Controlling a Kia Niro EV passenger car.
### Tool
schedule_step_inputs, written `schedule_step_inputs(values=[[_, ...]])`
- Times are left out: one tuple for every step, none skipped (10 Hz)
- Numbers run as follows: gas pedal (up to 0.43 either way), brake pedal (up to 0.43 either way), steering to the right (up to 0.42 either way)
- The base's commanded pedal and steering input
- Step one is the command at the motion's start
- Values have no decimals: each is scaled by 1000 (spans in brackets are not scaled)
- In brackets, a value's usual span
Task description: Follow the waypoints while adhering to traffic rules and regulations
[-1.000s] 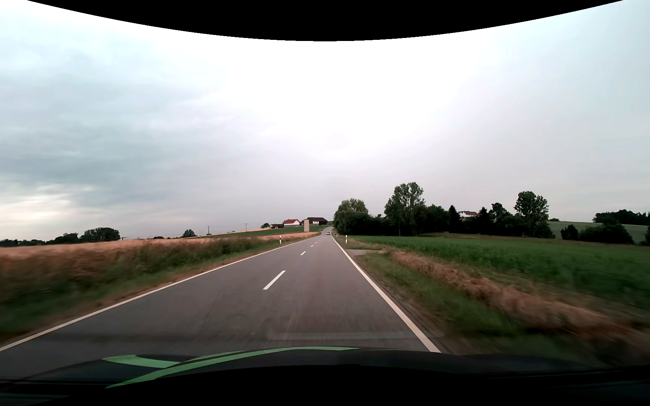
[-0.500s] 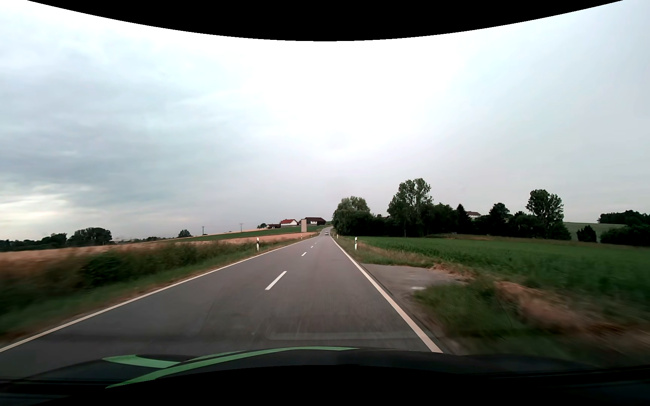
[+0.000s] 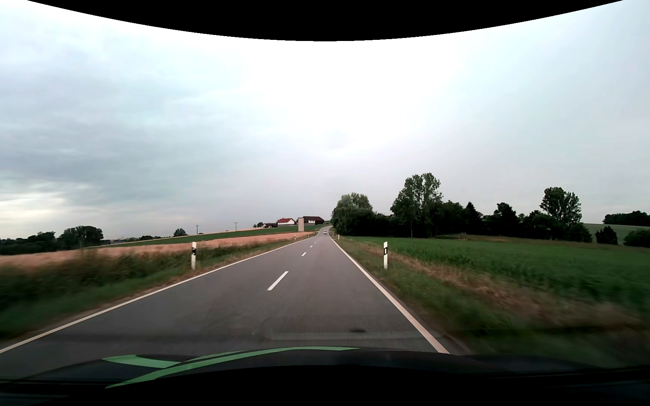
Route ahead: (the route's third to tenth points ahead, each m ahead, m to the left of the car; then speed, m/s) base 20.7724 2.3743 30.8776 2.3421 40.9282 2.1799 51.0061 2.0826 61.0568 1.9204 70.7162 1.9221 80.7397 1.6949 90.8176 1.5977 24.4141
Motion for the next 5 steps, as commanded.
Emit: schedule_step_inputs(values=[[169, 0, 1], [169, 0, 2], [169, 0, 2], [169, 0, 1], [169, 0, 1]])
